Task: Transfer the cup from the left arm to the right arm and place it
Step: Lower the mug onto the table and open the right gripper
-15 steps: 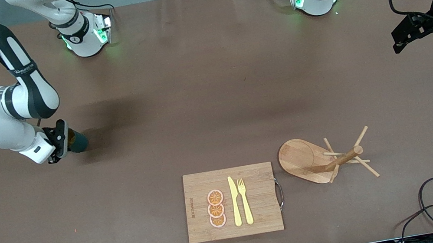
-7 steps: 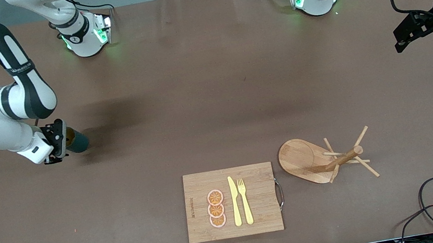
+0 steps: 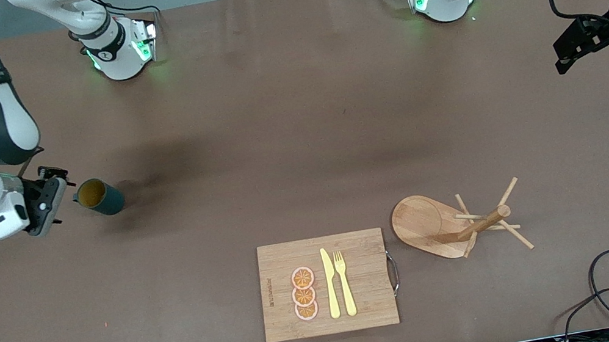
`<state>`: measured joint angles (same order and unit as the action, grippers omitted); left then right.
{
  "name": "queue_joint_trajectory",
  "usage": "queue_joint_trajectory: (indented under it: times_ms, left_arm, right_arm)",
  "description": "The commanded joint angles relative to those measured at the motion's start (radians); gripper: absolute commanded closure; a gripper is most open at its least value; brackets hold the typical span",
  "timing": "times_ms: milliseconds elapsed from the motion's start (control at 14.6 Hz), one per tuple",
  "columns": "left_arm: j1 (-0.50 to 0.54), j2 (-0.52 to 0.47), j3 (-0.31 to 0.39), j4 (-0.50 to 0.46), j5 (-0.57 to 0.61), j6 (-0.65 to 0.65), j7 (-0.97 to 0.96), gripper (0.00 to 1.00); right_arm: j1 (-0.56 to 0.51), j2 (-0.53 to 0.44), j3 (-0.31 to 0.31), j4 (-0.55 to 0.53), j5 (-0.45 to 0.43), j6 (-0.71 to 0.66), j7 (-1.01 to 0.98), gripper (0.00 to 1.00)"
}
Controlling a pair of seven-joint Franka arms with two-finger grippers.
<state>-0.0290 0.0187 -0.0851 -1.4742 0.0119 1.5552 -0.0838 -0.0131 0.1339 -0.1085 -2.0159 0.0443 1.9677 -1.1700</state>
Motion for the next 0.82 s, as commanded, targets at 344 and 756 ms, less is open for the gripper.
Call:
queue_joint_trajectory:
  times_ms: [344, 756]
  left_arm:
    - [-0.002, 0.004, -0.002, 0.018, 0.006, -0.015, -0.008, 0.0]
    - [0.0, 0.004, -0.002, 0.018, 0.003, -0.015, 0.002, 0.0]
  right_arm:
    - [-0.005, 0.003, 0.007, 0.264, 0.005, -0.297, 0.456, 0.0]
    - [0.007, -0.068, 0.01, 0.276, 0.005, -0.349, 0.872, 0.0]
